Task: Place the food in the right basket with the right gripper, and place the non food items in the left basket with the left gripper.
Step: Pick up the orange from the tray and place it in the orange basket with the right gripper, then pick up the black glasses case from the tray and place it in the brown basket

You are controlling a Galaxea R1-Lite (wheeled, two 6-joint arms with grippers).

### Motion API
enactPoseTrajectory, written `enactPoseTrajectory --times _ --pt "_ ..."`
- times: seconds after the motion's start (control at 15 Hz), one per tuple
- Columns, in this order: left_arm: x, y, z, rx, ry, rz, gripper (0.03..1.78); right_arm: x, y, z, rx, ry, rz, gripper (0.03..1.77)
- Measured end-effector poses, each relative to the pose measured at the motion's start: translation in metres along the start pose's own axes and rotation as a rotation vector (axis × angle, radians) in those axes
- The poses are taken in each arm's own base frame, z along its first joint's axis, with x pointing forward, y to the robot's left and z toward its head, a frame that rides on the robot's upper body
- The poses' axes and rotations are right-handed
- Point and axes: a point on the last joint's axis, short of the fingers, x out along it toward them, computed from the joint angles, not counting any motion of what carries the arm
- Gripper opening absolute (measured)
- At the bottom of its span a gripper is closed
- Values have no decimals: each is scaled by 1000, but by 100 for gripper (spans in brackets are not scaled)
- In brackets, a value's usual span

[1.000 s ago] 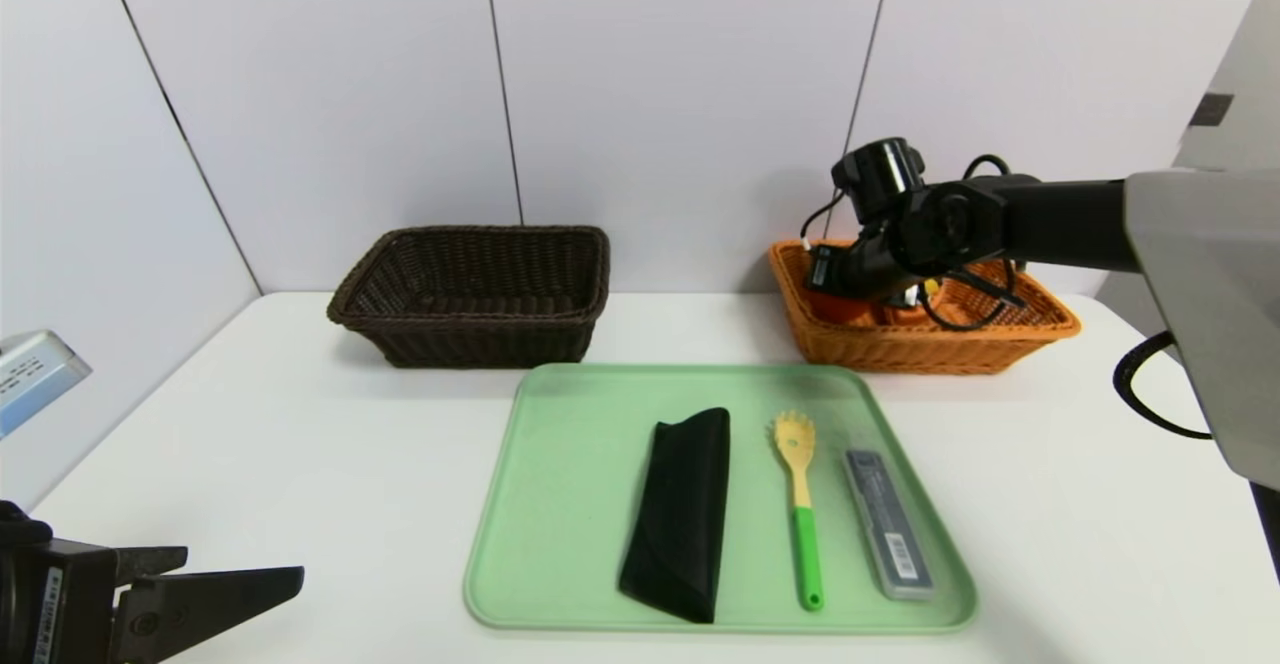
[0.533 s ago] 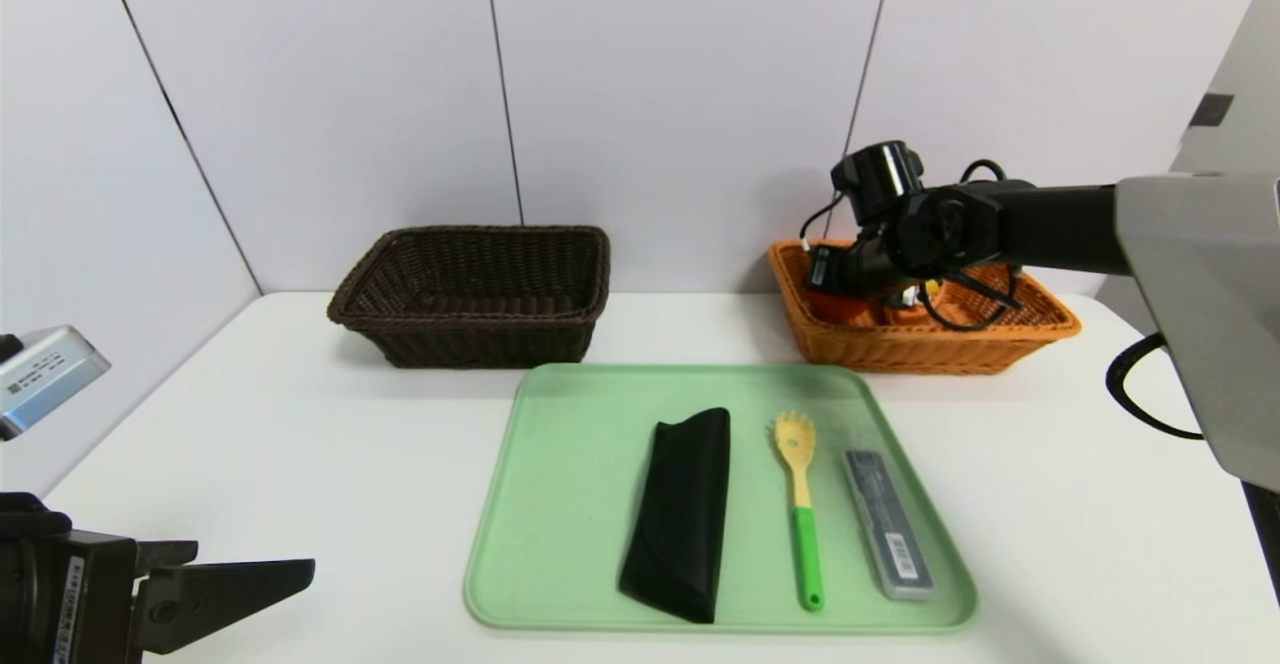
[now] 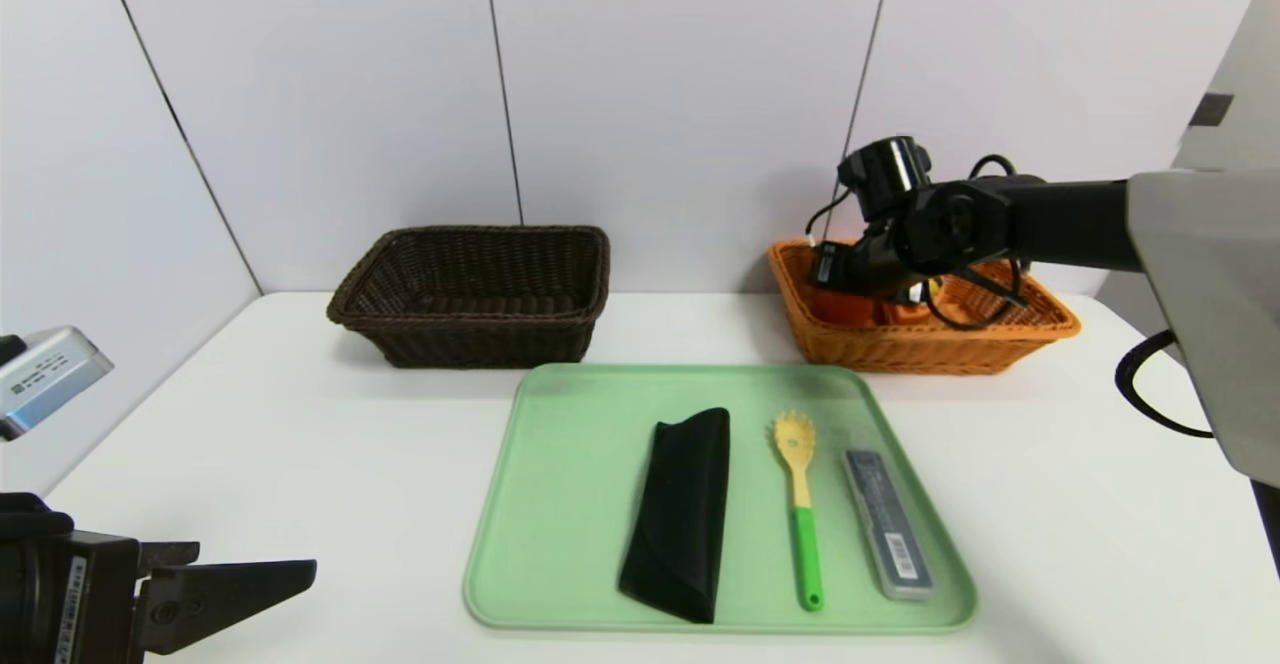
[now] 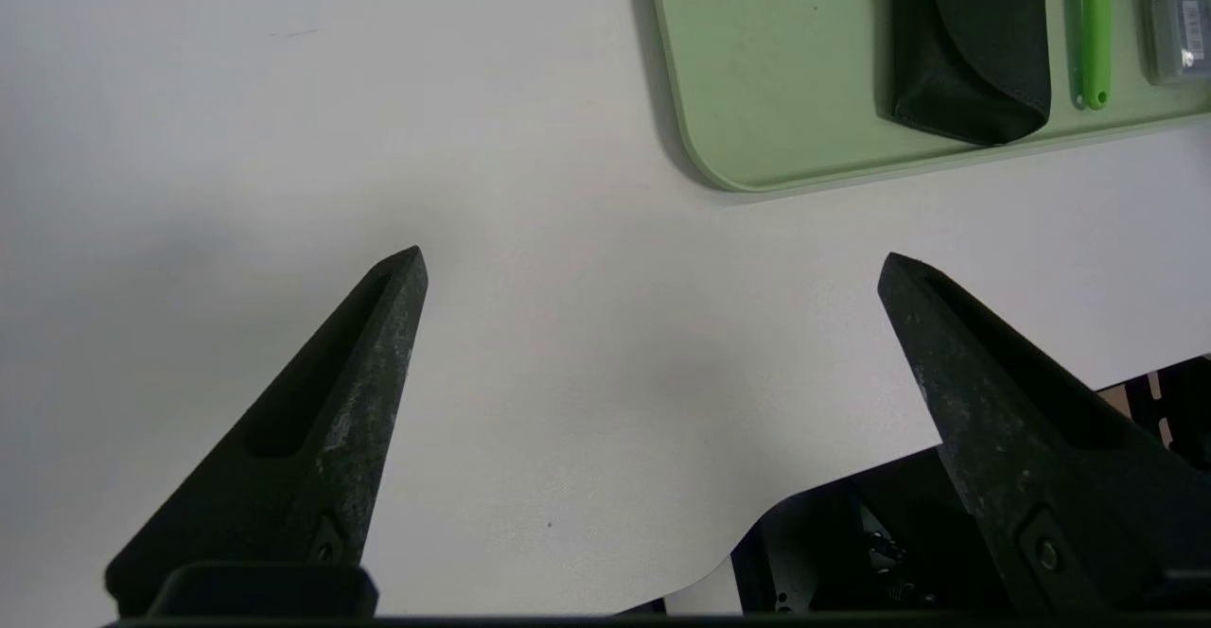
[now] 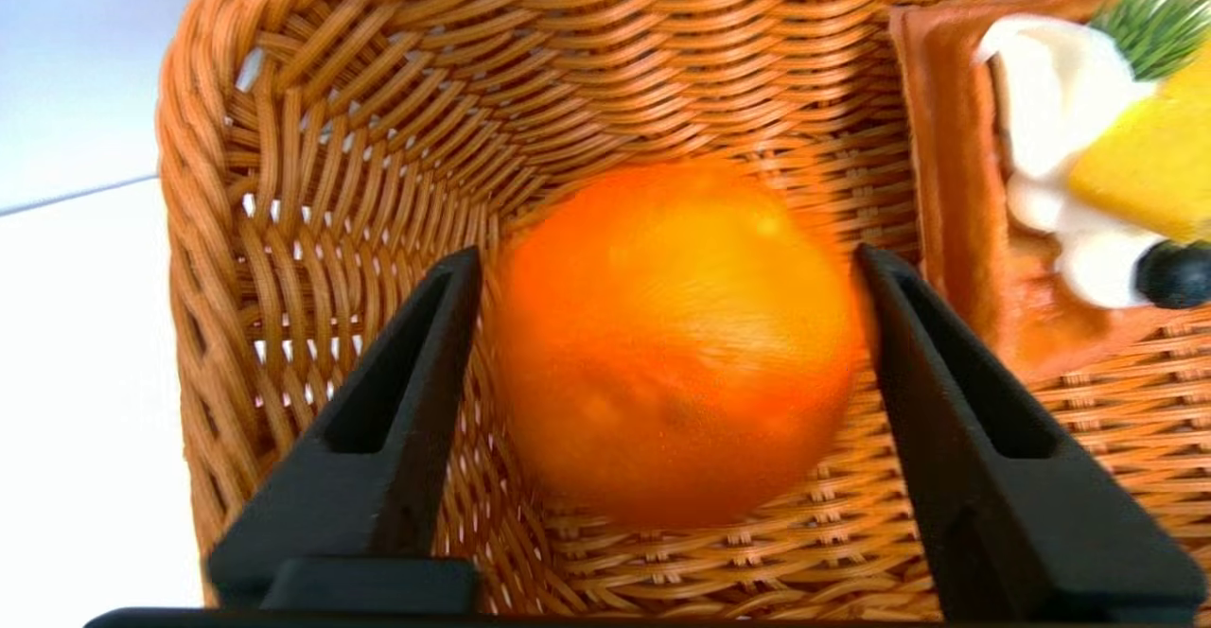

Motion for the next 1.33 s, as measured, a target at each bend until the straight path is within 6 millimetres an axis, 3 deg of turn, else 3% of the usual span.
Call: enactPoseTrajectory --times 0.33,0.53,0.73,0.93,1.13,1.33 --pt "0 0 0 0 0 0 169 -7 -1 5 4 -17 2 153" --pt "1 1 -2 -2 5 2 169 -33 -2 17 -2 -54 -4 159" --pt "1 1 -3 -2 8 4 169 -89 7 30 -13 -101 49 163" --pt "0 -3 8 -5 -30 -12 169 -156 14 28 -28 -77 97 165" --pt "2 -14 36 -4 -74 -30 169 -209 2 13 36 47 72 167" --pt "11 -32 75 8 -93 -55 169 -256 -24 -4 26 157 25 168"
